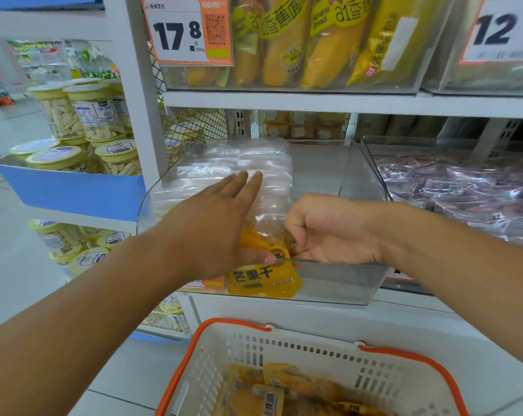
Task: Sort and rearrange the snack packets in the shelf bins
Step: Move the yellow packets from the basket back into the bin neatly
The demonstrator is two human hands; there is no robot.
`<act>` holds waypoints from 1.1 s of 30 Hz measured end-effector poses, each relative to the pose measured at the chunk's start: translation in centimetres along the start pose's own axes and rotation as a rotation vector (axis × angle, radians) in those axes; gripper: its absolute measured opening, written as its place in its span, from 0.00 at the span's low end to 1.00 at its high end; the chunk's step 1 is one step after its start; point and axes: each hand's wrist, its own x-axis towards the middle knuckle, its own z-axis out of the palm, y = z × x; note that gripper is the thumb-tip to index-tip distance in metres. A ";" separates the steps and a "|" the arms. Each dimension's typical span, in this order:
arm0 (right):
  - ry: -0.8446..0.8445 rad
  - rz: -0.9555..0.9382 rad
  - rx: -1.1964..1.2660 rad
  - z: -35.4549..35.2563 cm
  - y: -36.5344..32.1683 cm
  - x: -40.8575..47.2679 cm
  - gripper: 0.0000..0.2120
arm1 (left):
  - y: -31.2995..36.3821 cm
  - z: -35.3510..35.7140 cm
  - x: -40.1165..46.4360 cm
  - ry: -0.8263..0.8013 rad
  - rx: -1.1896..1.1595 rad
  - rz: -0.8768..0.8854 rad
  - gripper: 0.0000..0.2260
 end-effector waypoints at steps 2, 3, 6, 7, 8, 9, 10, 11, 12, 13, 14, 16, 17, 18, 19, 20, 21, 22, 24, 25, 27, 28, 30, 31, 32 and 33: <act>0.058 0.009 -0.214 0.5 0.1 0.6 0.10 | 0.4 0.4 0.3 0.024 0.078 0.032 0.49; 0.125 0.005 -0.398 0.7 0.2 0.9 0.11 | 0.6 0.6 0.4 0.034 0.119 0.042 0.47; 0.199 0.037 -0.858 0.9 0.5 1.7 0.16 | 1.1 0.8 0.7 0.013 0.176 0.063 0.40; 0.202 0.066 -0.876 0.8 0.5 1.3 0.15 | 1.2 0.7 0.7 0.009 0.163 0.069 0.38; 0.214 0.087 -0.871 0.6 0.3 0.6 0.12 | 1.1 0.5 0.7 0.021 0.136 0.075 0.37; 0.225 0.103 -0.834 0.3 0.0 -0.2 0.08 | 1.0 0.3 0.5 0.050 0.107 0.079 0.36; 0.231 0.100 -0.790 -0.2 0.0 -0.9 0.07 | 0.8 0.1 0.3 0.091 0.082 0.084 0.37; 0.239 0.081 -0.744 -0.8 0.1 -1.4 0.07 | 0.6 0.0 0.1 0.135 0.062 0.085 0.39; 0.255 0.051 -0.692 -1.3 0.5 -1.7 0.13 | 0.5 -0.1 -0.1 0.178 0.051 0.081 0.40; 0.296 0.009 -0.637 -1.8 1.0 -1.8 0.21 | 0.4 -0.1 -0.2 0.216 0.048 0.072 0.39; 0.359 -0.044 -0.583 -2.3 1.6 -1.7 0.27 | 0.2 -0.1 -0.2 0.247 0.048 0.069 0.35; 0.431 -0.173 -0.529 -2.6 2.8 -1.4 0.20 | 0.1 -0.1 -0.2 0.295 0.040 0.084 0.25; 0.447 -0.226 -0.550 -2.5 3.2 -1.1 0.13 | 0.0 0.0 -0.2 0.315 0.035 0.100 0.23; 0.457 -0.270 -0.567 -2.4 3.3 -0.9 0.08 | -0.2 0.1 -0.1 0.323 0.044 0.115 0.23; 0.462 -0.303 -0.581 -2.3 3.4 -0.6 0.06 | -0.4 0.3 0.1 0.314 0.060 0.123 0.24; 0.465 -0.319 -0.595 -2.2 3.4 -0.4 0.05 | -0.6 0.4 0.2 0.296 0.059 0.122 0.24; 0.471 -0.324 -0.614 -2.1 3.4 -0.2 0.05 | -0.7 0.5 0.4 0.265 0.038 0.110 0.24; 0.474 -0.316 -0.636 -2.0 3.3 -0.1 0.05 | -0.7 0.6 0.4 0.224 0.009 0.095 0.25; 0.458 -0.283 -0.658 -1.9 3.4 0.1 0.06 | -0.5 0.4 0.4 0.172 -0.010 0.080 0.27; 0.447 -0.264 -0.650 -1.8 3.5 0.2 0.07 | -0.3 0.5 0.4 0.161 0.010 0.081 0.27; 0.415 -0.194 -0.601 -1.8 3.5 0.4 0.07 | 0.1 0.7 0.4 0.113 0.078 0.073 0.26; 0.395 -0.146 -0.574 -1.9 3.6 0.5 0.06 | 0.4 0.8 0.5 0.084 0.115 0.064 0.25; 0.357 -0.073 -0.546 -2.1 3.4 0.6 0.05 | 0.7 0.8 0.7 0.031 0.165 0.052 0.25; 0.337 -0.052 -0.547 -2.2 3.4 0.7 0.05 | 0.9 0.7 0.7 0.006 0.181 0.047 0.25; 0.318 -0.035 -0.551 -2.4 3.4 0.7 0.06 | 0.9 0.6 0.7 -0.019 0.193 0.040 0.24; 0.301 -0.018 -0.555 -2.5 3.4 0.7 0.06 | 0.8 0.6 0.7 -0.034 0.202 0.034 0.24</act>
